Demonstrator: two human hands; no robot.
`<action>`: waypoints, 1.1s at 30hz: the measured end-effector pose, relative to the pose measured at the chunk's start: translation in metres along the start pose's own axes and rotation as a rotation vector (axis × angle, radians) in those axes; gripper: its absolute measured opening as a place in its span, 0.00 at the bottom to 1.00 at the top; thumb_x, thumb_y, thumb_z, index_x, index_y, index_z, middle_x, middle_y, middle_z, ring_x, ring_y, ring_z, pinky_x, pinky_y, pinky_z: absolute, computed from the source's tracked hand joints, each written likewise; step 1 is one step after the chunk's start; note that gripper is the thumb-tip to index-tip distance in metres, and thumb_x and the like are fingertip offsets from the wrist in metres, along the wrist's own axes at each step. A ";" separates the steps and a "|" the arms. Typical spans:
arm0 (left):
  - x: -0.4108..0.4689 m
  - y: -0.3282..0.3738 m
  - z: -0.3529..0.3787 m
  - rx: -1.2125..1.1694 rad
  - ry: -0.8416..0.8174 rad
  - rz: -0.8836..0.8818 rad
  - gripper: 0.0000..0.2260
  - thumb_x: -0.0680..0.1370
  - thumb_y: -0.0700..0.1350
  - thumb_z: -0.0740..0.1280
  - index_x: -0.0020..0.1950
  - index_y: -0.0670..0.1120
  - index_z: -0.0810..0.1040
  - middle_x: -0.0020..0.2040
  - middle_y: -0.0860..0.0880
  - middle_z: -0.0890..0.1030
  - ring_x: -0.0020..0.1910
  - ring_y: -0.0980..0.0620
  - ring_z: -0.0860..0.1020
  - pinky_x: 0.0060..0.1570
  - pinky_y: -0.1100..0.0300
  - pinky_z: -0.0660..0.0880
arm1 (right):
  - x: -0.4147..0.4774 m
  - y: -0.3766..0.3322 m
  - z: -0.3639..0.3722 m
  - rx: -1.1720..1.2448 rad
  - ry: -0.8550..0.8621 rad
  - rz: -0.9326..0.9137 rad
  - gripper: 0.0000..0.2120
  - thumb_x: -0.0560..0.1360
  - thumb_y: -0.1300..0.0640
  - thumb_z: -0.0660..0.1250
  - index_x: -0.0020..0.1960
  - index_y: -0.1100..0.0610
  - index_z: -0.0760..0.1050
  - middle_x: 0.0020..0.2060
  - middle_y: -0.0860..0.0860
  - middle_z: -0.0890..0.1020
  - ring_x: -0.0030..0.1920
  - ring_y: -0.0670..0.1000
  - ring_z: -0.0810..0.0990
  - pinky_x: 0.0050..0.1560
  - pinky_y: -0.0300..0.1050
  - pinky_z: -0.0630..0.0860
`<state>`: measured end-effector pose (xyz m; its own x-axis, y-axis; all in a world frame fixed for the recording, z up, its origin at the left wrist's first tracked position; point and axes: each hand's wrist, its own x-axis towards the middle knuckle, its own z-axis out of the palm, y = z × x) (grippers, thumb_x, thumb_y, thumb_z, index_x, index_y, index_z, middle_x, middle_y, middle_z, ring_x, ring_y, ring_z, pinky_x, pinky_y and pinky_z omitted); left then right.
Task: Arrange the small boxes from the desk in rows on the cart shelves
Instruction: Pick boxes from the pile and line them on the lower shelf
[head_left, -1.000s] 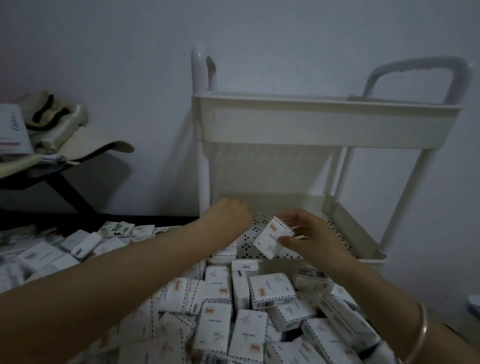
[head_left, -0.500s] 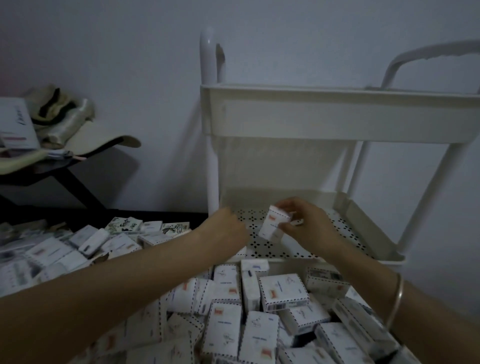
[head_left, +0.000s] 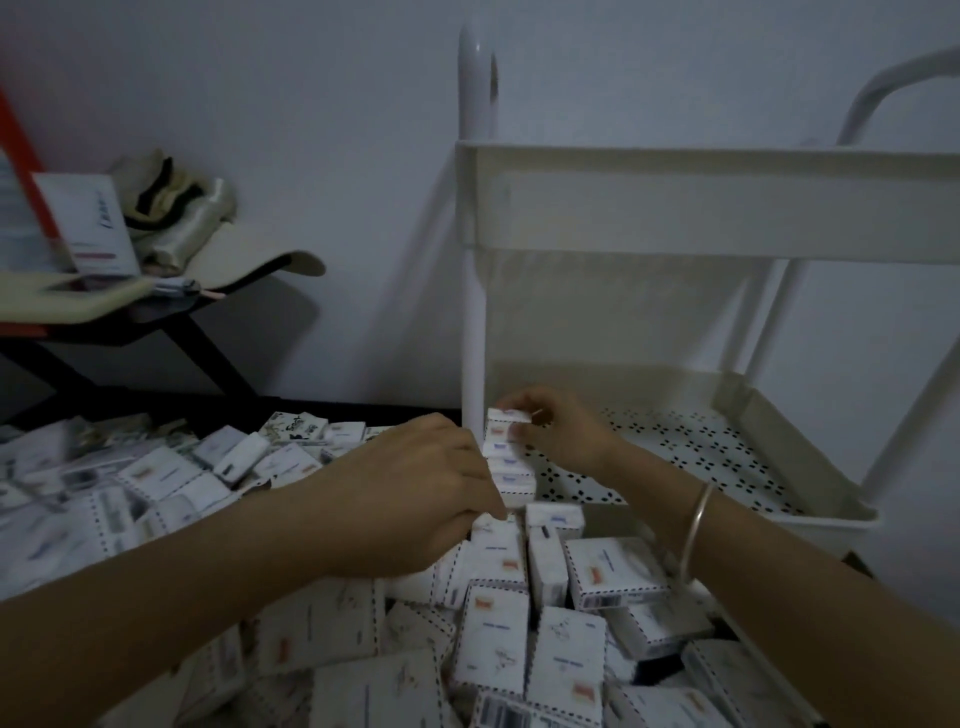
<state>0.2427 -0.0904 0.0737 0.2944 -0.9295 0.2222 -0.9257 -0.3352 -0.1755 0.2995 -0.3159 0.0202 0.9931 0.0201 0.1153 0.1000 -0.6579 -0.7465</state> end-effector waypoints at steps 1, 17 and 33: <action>-0.004 0.001 -0.003 -0.025 -0.009 -0.021 0.19 0.79 0.50 0.53 0.56 0.55 0.83 0.50 0.59 0.83 0.50 0.56 0.78 0.54 0.54 0.73 | 0.000 -0.001 0.000 -0.006 -0.015 0.002 0.13 0.78 0.60 0.66 0.62 0.54 0.76 0.56 0.48 0.79 0.54 0.48 0.76 0.49 0.38 0.72; -0.015 0.032 -0.001 -0.246 -0.089 -0.184 0.14 0.81 0.53 0.56 0.58 0.56 0.81 0.52 0.59 0.82 0.52 0.60 0.75 0.58 0.60 0.69 | -0.039 -0.013 -0.014 -0.280 -0.112 0.000 0.23 0.82 0.65 0.51 0.75 0.52 0.63 0.72 0.55 0.68 0.68 0.59 0.71 0.68 0.50 0.68; 0.007 0.049 0.024 -0.208 -0.067 -0.343 0.21 0.78 0.36 0.63 0.66 0.58 0.73 0.62 0.58 0.77 0.58 0.55 0.77 0.55 0.54 0.76 | -0.154 -0.001 -0.043 -0.636 -0.099 -0.121 0.18 0.80 0.44 0.59 0.67 0.49 0.72 0.53 0.45 0.79 0.56 0.47 0.70 0.54 0.45 0.71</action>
<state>0.2048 -0.1169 0.0440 0.6033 -0.7791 0.1702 -0.7971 -0.5959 0.0974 0.1438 -0.3504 0.0310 0.9812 0.1706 0.0908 0.1855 -0.9630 -0.1954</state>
